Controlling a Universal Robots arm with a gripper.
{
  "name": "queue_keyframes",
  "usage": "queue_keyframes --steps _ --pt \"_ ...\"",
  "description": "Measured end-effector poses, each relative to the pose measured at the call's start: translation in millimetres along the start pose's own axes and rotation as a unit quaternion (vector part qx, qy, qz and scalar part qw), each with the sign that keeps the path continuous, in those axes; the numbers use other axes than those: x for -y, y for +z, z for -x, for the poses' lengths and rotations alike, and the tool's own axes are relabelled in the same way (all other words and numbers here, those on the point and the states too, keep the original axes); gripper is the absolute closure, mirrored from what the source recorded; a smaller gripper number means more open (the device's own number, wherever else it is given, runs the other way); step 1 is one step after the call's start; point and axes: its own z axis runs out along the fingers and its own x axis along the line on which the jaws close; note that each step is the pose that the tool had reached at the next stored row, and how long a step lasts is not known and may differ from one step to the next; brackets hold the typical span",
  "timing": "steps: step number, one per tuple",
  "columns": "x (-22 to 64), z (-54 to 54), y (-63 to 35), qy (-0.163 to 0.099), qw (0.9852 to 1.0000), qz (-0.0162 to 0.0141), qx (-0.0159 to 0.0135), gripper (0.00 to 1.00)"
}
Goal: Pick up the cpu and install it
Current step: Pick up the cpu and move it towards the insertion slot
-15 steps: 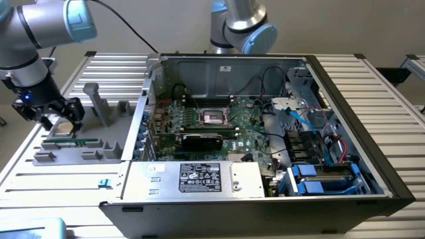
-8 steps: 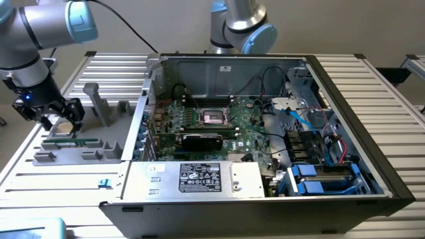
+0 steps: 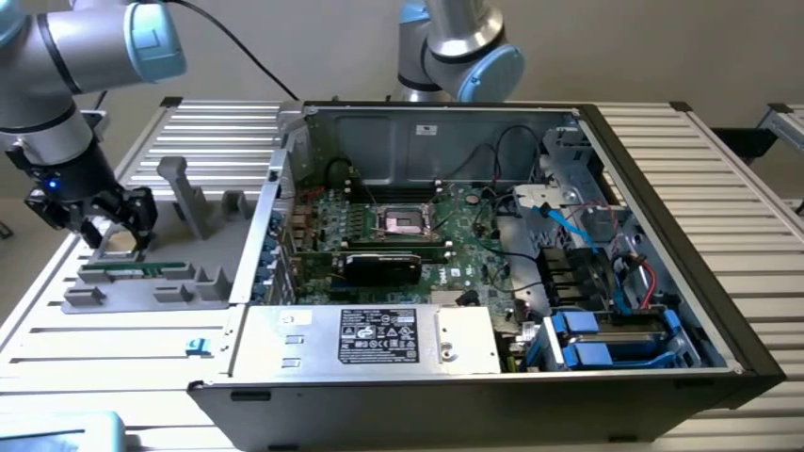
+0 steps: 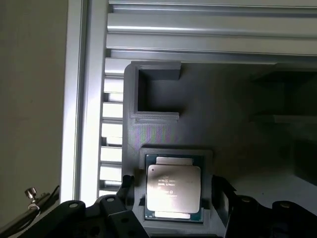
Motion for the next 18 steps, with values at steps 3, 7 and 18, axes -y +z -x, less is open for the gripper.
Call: queue_keyframes --steps 3,7,18 --pt "-0.2 0.0 0.0 0.000 1.0000 -0.0031 -0.0001 0.31" --pt "-0.7 0.0 -0.1 0.001 1.0000 -0.0099 -0.0004 0.31" --pt "-3.2 -0.6 0.3 0.001 0.9999 -0.0138 0.0014 0.31"
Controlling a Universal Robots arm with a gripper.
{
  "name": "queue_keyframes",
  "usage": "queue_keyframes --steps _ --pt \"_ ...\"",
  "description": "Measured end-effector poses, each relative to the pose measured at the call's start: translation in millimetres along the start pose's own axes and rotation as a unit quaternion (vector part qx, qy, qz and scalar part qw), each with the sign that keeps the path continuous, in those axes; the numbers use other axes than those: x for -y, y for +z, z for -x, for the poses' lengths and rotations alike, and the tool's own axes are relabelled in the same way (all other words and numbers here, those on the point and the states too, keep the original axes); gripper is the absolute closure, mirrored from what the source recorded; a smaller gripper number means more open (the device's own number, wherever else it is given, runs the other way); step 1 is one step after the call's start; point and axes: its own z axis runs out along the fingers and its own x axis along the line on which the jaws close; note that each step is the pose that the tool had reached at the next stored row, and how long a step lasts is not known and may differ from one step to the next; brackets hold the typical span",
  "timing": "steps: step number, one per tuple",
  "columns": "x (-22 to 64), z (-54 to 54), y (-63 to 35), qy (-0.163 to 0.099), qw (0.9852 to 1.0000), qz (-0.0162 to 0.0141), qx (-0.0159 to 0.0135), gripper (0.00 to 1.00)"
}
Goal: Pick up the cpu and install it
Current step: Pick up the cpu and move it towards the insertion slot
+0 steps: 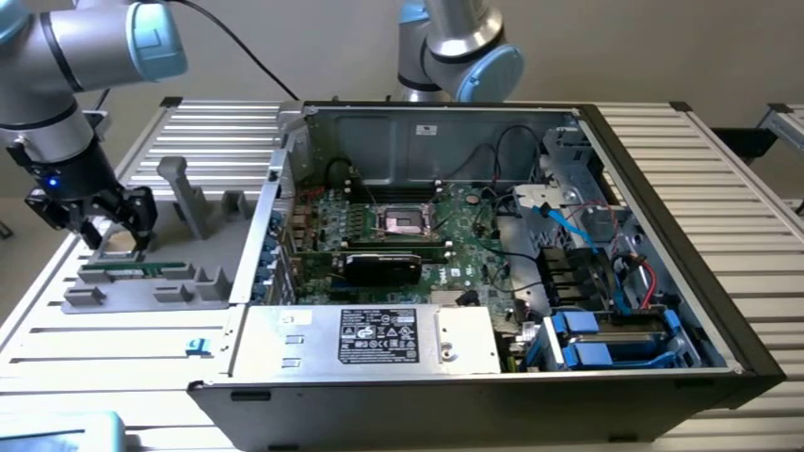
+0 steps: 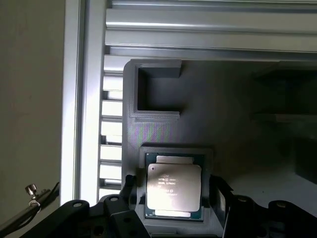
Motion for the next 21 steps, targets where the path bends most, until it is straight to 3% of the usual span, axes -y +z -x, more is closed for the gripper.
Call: queue_keyframes --steps 8,10,15,21 --pt "-0.2 -0.1 0.1 0.000 1.0000 -0.0055 0.0001 0.33" --pt "-0.2 -0.1 0.0 0.000 1.0000 -0.0067 0.0001 0.45" --pt "-0.3 -0.1 -0.3 0.001 1.0000 -0.0090 0.0003 0.45" --pt "-0.4 -0.9 -13.9 0.001 1.0000 -0.0092 0.0005 0.45"
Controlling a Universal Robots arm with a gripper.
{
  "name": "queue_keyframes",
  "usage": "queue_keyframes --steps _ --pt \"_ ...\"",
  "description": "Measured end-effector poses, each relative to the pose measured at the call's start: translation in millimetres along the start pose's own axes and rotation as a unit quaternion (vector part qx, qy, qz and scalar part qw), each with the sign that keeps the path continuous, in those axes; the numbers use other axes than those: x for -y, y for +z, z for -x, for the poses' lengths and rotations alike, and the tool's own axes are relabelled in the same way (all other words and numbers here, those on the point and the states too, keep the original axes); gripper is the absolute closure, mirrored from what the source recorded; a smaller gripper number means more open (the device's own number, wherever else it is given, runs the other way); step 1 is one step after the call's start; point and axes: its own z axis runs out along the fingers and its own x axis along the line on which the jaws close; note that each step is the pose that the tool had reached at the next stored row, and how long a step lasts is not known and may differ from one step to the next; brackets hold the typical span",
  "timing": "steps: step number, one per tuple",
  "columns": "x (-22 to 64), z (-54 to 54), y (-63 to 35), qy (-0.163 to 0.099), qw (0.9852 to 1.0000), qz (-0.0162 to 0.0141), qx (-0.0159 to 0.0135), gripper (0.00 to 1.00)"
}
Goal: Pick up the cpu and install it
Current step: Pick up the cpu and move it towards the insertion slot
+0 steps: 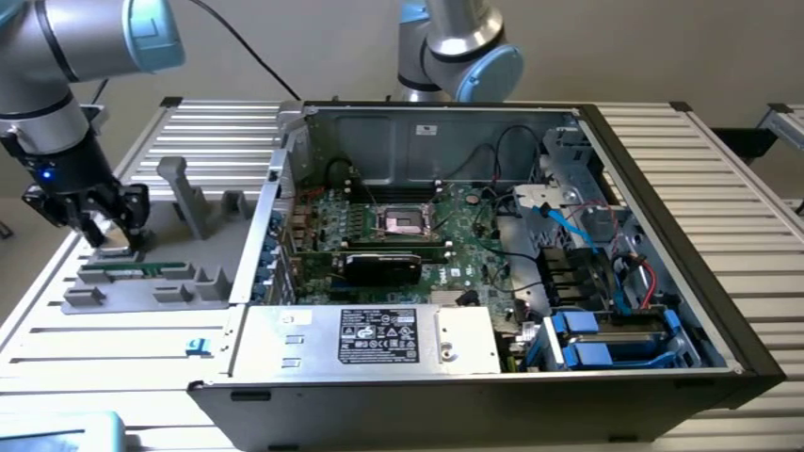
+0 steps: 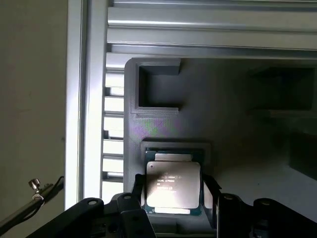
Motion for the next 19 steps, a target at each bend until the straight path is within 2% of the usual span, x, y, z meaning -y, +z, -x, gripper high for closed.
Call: queue_keyframes --steps 11,19 --pt "0.4 -1.9 -49.5 0.000 1.0000 0.0000 -0.0001 0.45" --pt "0.9 1.9 -86.1 0.000 1.0000 0.0000 0.0000 0.45"
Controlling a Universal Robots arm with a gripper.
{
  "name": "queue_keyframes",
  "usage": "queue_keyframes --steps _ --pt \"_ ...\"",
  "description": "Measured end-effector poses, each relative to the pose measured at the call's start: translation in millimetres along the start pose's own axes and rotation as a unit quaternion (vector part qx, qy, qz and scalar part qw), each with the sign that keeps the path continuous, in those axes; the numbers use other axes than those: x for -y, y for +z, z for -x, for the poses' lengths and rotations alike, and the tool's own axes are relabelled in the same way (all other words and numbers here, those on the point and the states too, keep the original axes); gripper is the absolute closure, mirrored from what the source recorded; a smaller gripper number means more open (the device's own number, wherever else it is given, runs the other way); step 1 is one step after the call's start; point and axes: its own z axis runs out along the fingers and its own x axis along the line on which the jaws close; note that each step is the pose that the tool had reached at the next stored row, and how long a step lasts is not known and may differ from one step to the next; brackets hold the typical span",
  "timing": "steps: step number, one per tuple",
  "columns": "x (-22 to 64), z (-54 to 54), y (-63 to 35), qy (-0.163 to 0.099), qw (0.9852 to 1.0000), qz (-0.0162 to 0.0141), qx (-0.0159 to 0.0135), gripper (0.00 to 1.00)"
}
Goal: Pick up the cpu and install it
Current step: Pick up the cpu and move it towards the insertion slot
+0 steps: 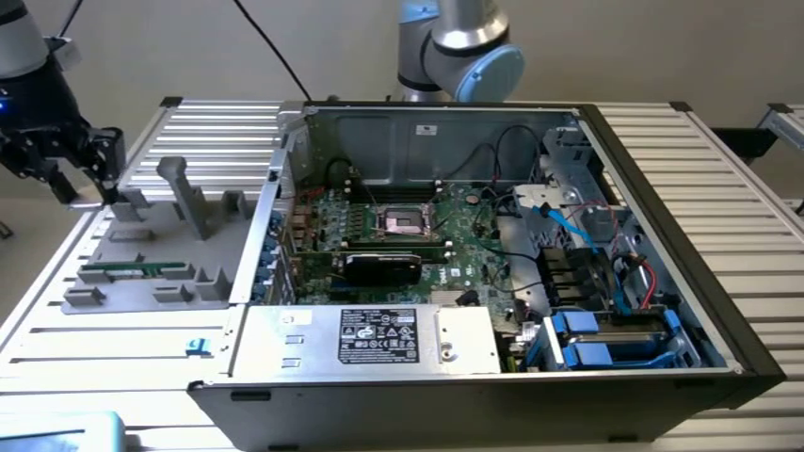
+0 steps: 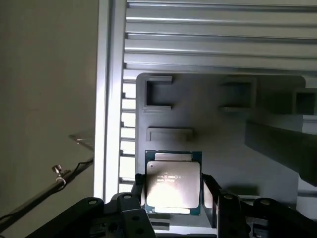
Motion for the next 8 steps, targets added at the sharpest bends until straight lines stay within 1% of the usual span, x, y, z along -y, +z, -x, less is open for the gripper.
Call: queue_keyframes --steps 4,8 --pt "0.4 6.5 -18.7 0.000 1.0000 0.0000 -0.0001 0.45" --pt "0.9 15.5 -37.3 0.000 1.0000 0.0000 0.0000 0.45"
